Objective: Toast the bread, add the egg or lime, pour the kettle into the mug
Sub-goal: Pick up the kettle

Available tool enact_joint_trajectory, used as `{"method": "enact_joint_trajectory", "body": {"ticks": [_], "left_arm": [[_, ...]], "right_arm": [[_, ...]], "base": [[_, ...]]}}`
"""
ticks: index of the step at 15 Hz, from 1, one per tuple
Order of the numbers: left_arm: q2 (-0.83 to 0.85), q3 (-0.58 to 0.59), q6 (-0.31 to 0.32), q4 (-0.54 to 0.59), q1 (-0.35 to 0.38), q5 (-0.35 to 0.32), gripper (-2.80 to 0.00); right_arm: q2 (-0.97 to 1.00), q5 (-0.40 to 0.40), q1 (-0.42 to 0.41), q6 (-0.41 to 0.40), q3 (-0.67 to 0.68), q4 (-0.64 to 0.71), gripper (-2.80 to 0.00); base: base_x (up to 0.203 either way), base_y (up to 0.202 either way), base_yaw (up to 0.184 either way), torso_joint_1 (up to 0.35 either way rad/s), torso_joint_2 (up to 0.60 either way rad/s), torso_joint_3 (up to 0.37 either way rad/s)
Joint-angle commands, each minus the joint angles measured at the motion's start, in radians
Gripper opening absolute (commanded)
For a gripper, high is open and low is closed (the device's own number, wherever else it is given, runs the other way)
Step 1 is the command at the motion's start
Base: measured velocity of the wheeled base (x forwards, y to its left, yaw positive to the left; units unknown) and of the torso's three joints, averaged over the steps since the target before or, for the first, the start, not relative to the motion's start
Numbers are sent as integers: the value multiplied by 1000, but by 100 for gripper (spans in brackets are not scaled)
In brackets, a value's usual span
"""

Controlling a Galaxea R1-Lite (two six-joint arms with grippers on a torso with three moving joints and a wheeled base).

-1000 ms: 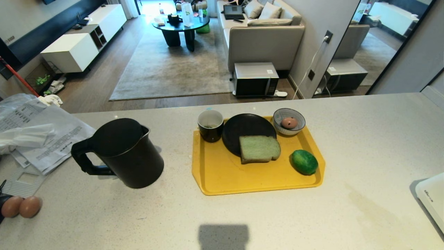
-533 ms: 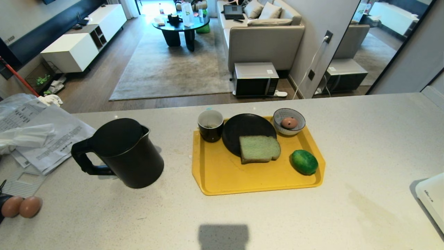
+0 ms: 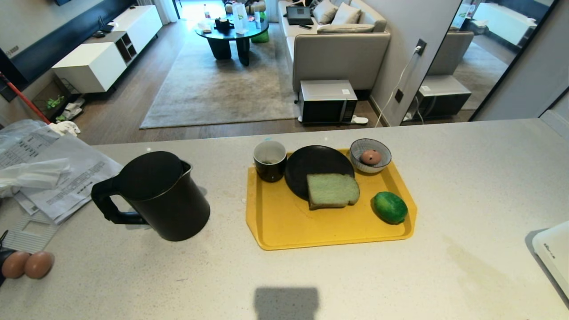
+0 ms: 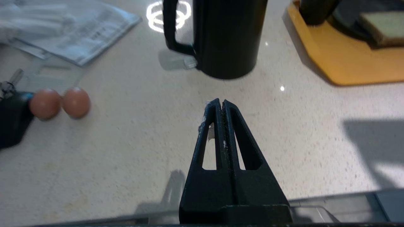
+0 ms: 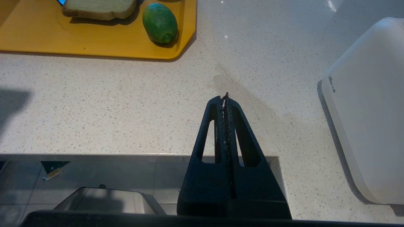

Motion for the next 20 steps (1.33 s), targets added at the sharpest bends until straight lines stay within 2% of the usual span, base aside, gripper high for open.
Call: {"method": "enact_joint_trajectory", "body": {"ticks": [1,4,7,9,12,15,20], "left_arm": [[61,-109,-3,32,1,11,-280],[347,-342,-43,72,0,26,-280],[603,-458,-75,-12,0,29,-280],[698,-419,-82,-193,0,27,-280],[700,-280,-33,-289,0,18,-280],[657,-198,1,-318,-3,-14,-280],[613,-92,-4,-315,12,-40,-280]], "right_arm": [[3,1,0,0,0,0,-280],[3,1,0,0,0,0,-280],[3,1,0,0,0,0,-280],[3,1,0,0,0,0,-280],[3,1,0,0,0,0,-280],[3,1,0,0,0,0,-280],[3,1,0,0,0,0,-280]], "base": [[0,0,0,0,0,0],[0,0,0,0,0,0],[0,0,0,0,0,0],[0,0,0,0,0,0],[0,0,0,0,0,0],[0,0,0,0,0,0],[0,0,0,0,0,0]]}}
